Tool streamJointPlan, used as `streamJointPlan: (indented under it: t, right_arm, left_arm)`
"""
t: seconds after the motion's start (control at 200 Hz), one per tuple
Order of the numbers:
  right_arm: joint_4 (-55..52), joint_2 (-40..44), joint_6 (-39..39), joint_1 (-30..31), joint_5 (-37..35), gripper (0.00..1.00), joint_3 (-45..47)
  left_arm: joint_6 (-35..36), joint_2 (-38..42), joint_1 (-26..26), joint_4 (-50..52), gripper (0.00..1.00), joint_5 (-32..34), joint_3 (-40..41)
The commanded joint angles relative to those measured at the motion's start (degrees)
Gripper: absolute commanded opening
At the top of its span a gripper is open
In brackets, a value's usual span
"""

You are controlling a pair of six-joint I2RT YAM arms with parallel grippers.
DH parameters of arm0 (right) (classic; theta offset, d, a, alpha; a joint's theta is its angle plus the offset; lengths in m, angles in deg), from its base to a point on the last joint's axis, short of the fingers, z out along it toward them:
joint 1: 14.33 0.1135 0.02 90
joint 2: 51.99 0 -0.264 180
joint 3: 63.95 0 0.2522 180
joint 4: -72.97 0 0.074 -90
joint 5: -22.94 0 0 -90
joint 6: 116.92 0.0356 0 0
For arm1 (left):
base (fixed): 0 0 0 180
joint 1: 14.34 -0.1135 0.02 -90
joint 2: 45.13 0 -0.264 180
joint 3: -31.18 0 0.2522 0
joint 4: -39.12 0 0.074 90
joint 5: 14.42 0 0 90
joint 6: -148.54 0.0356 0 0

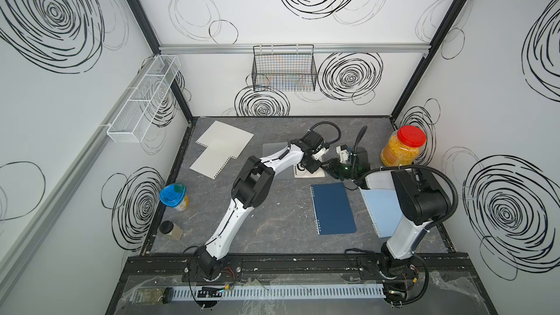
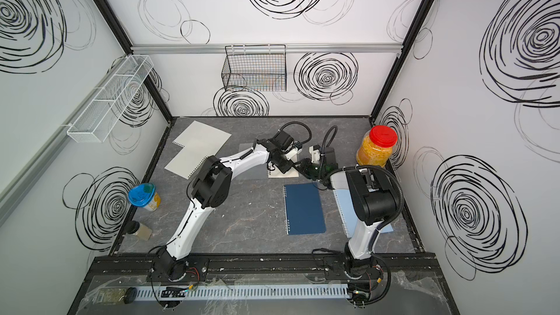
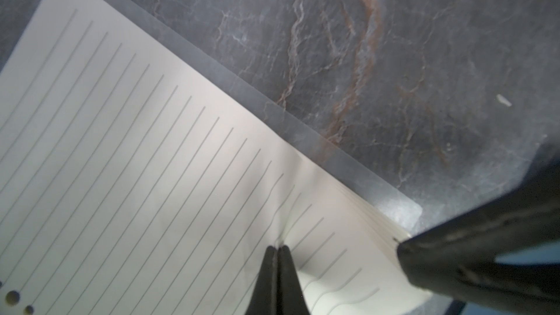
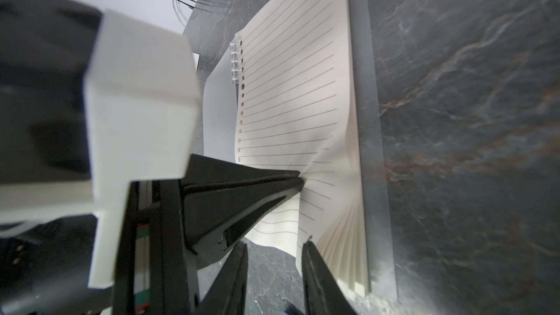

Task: Tear off pages from different notebooks
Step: Tear off the paper from the notebook.

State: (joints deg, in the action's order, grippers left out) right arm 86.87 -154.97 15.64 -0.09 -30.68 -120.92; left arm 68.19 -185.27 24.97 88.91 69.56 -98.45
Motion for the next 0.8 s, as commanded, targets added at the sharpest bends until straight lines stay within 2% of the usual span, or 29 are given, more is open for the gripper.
streamJointPlan:
  t: [0.0, 0.796]
  right_arm:
    - [0.35, -0.56, -0.22, 0.35, -0.11, 0.34, 0.06]
    - [0.79, -0.99, -0.18, 0.40, -0.18, 0.34, 1.01]
  left_arm:
    - [0.99, -5.41, -0.32, 10.64, 0.00, 0.57, 3.99]
    - [1.10, -5.41, -0.37, 10.74, 0.00, 0.75, 3.99]
